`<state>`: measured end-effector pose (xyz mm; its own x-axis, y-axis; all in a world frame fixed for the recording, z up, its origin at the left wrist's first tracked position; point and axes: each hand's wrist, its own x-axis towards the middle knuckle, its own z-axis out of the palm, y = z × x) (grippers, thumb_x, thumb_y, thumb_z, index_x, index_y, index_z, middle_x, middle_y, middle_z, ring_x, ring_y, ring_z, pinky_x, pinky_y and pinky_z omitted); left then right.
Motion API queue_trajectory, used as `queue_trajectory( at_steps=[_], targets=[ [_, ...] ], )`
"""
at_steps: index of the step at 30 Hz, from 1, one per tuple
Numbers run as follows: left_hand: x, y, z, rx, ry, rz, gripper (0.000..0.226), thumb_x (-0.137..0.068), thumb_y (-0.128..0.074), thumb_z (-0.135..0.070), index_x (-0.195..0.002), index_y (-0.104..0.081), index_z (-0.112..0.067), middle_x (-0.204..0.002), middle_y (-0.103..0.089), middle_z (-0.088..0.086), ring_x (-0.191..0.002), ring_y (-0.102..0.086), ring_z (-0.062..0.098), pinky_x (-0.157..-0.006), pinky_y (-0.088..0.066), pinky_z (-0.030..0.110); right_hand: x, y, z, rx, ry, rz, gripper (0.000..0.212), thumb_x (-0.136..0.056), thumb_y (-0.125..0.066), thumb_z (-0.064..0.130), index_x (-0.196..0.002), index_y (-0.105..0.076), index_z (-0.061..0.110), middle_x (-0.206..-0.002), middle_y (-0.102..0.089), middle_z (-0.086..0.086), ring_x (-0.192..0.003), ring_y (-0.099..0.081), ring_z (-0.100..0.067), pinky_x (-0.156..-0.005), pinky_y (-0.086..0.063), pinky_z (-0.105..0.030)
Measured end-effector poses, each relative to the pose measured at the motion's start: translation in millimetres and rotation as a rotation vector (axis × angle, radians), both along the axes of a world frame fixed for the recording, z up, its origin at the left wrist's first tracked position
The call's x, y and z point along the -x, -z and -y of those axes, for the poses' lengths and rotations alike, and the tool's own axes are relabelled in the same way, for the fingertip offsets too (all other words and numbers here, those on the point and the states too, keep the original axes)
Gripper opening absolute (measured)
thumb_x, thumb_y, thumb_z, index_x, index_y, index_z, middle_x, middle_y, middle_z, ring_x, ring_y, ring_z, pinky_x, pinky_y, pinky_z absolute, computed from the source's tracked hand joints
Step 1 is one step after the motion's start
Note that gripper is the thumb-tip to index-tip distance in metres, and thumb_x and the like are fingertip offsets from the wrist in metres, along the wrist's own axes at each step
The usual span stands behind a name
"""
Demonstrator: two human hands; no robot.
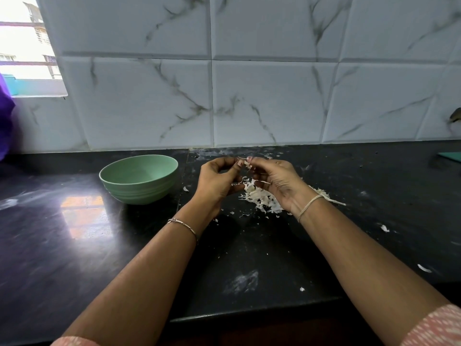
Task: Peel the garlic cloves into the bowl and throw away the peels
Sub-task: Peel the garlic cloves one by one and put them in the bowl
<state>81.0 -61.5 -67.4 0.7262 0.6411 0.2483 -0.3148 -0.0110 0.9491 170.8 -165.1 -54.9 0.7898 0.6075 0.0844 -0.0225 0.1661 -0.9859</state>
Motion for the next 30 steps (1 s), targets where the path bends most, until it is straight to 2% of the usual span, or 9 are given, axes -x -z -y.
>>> queue_trajectory(
  at_steps=[10,13,15,18,21,23,26,28,30],
  targets=[
    [-0.9,-0.3,-2.5,0.047,0.006,-0.025,0.011,-0.090,-0.068,-0.019,-0.090,-0.067,-0.008,-0.066,-0.056,0.004,-0.056,-0.057,0.006,-0.055,-0.056,0.024,-1.8,0.4,0.3,0.001,0.021,0.076,0.007,-0.085,-0.070,0.007,-0.079,-0.071,0.008,-0.072,-0.068,-0.001,-0.065,-0.060,-0.007,-0.062,-0.047,-0.019],
    [-1.6,-0.1,-2.6,0.068,0.007,-0.028,0.012,-0.090,-0.068,-0.020,-0.089,-0.066,-0.009,-0.070,-0.057,0.006,-0.055,-0.057,0.007,-0.054,-0.056,0.024,-10.4,2.4,3.3,0.192,0.145,0.398,0.010,-0.090,-0.067,0.015,-0.094,-0.074,0.009,-0.085,-0.069,0.001,-0.075,-0.060,-0.004,-0.069,-0.047,-0.016],
    [-1.7,-0.2,-3.0,0.079,0.006,-0.029,0.011,-0.090,-0.068,-0.021,-0.088,-0.066,-0.010,-0.070,-0.058,0.004,-0.054,-0.057,0.007,-0.054,-0.057,0.024,-18.4,4.5,4.9,0.364,0.209,0.669,0.014,-0.091,-0.067,0.020,-0.101,-0.076,0.015,-0.097,-0.070,-0.001,-0.087,-0.062,-0.009,-0.079,-0.049,-0.022],
    [-0.8,-1.1,-2.3,0.093,0.018,-0.029,0.012,-0.092,-0.066,-0.022,-0.089,-0.063,-0.010,-0.070,-0.058,0.002,-0.055,-0.057,0.007,-0.053,-0.057,0.024,-20.6,5.2,9.5,0.497,0.297,0.872,0.003,-0.081,-0.077,0.024,-0.080,-0.077,0.022,-0.092,-0.067,-0.001,-0.087,-0.060,-0.012,-0.077,-0.046,-0.025],
    [-0.6,-1.4,-1.2,0.103,0.009,-0.034,0.011,-0.095,-0.062,-0.020,-0.089,-0.060,-0.011,-0.079,-0.056,0.001,-0.063,-0.056,0.009,-0.051,-0.056,0.023,-15.5,4.2,14.3,0.555,0.367,0.944,0.022,-0.074,-0.083,0.019,-0.063,-0.064,0.020,-0.068,-0.060,0.009,-0.065,-0.053,-0.001,-0.060,-0.042,-0.017],
    [-1.3,-0.5,-1.9,0.105,0.002,-0.047,0.010,-0.097,-0.059,-0.020,-0.094,-0.057,-0.011,-0.089,-0.055,0.002,-0.070,-0.057,0.010,-0.051,-0.057,0.024,-14.2,5.0,13.1,0.543,0.355,0.974,0.023,-0.075,-0.080,0.015,-0.069,-0.059,0.019,-0.070,-0.060,0.008,-0.065,-0.055,-0.006,-0.059,-0.042,-0.017],
    [-2.0,1.1,-2.1,0.107,0.008,-0.070,0.010,-0.098,-0.057,-0.021,-0.098,-0.052,-0.012,-0.101,-0.053,0.005,-0.082,-0.060,0.014,-0.054,-0.059,0.027,-12.8,7.1,8.7,0.428,0.236,0.965,0.012,-0.092,-0.062,0.009,-0.099,-0.066,0.017,-0.086,-0.069,0.007,-0.079,-0.065,-0.009,-0.077,-0.055,-0.026],
    [-1.6,1.4,-2.5,0.103,0.013,-0.077,0.010,-0.098,-0.056,-0.021,-0.098,-0.052,-0.012,-0.104,-0.056,0.007,-0.080,-0.061,0.014,-0.054,-0.059,0.027,-11.4,7.1,6.8,0.397,0.182,0.944,0.021,-0.101,-0.049,0.018,-0.116,-0.064,0.017,-0.082,-0.073,0.008,-0.064,-0.064,0.001,-0.067,-0.052,-0.019],
    [-0.8,1.1,-3.3,0.091,0.025,-0.079,0.011,-0.098,-0.057,-0.020,-0.098,-0.053,-0.010,-0.097,-0.062,0.006,-0.071,-0.060,0.012,-0.053,-0.058,0.026,-8.8,7.2,4.9,0.395,0.169,0.949,0.025,-0.102,-0.047,0.029,-0.115,-0.064,0.016,-0.080,-0.073,0.005,-0.050,-0.056,0.005,-0.054,-0.040,-0.010]
  ],
)
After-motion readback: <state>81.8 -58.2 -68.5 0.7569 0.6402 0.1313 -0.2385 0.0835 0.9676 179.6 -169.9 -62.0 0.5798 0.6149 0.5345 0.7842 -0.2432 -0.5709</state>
